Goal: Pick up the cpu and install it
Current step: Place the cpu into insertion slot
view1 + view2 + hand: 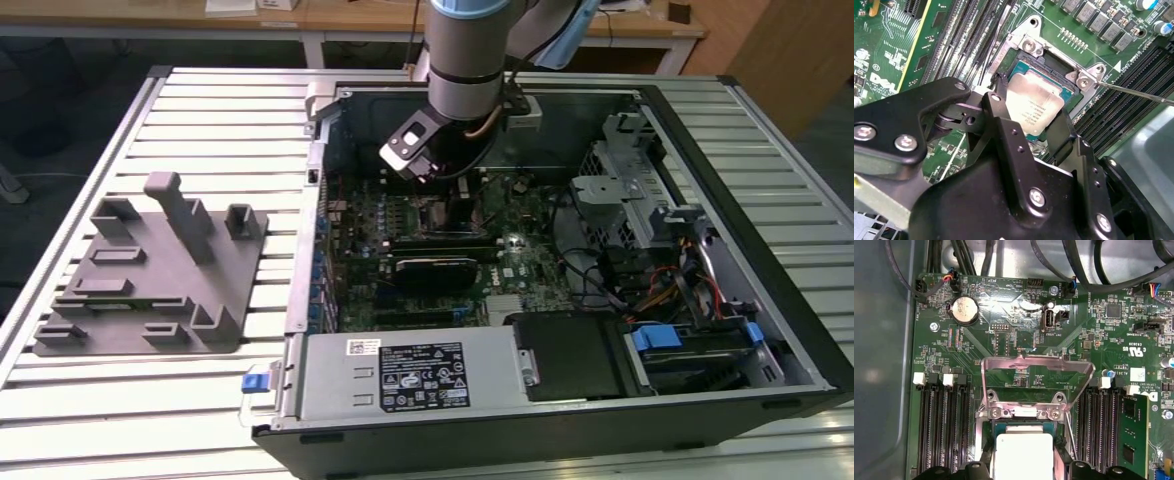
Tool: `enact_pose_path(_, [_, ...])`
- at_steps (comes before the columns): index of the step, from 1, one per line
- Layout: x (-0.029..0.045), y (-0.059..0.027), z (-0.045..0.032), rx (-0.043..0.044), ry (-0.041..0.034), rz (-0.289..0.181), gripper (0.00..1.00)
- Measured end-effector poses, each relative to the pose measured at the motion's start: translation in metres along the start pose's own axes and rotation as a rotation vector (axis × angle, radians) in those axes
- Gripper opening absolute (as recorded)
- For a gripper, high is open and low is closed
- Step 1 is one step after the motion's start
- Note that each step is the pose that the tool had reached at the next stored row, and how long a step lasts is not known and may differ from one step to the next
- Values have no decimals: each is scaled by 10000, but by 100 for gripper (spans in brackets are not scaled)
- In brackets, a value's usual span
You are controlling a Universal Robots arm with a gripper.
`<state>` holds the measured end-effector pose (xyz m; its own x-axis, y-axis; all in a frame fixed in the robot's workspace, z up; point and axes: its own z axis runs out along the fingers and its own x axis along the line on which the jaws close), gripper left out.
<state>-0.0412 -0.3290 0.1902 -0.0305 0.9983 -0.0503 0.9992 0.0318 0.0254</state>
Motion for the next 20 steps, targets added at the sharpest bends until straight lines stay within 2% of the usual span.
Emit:
enact_pose_path(5, [1,2,1,-5,1,-1,55])
enact_pose_path(7, [7,8,11,-25,31,-3,55])
enact_pose_path(8, [6,6,9,-14,22,-3,62])
enact_pose_path(10, [1,3,1,-2,3,-2,62])
enact_pose_path(20, [0,4,-32,-2,3,-1,62])
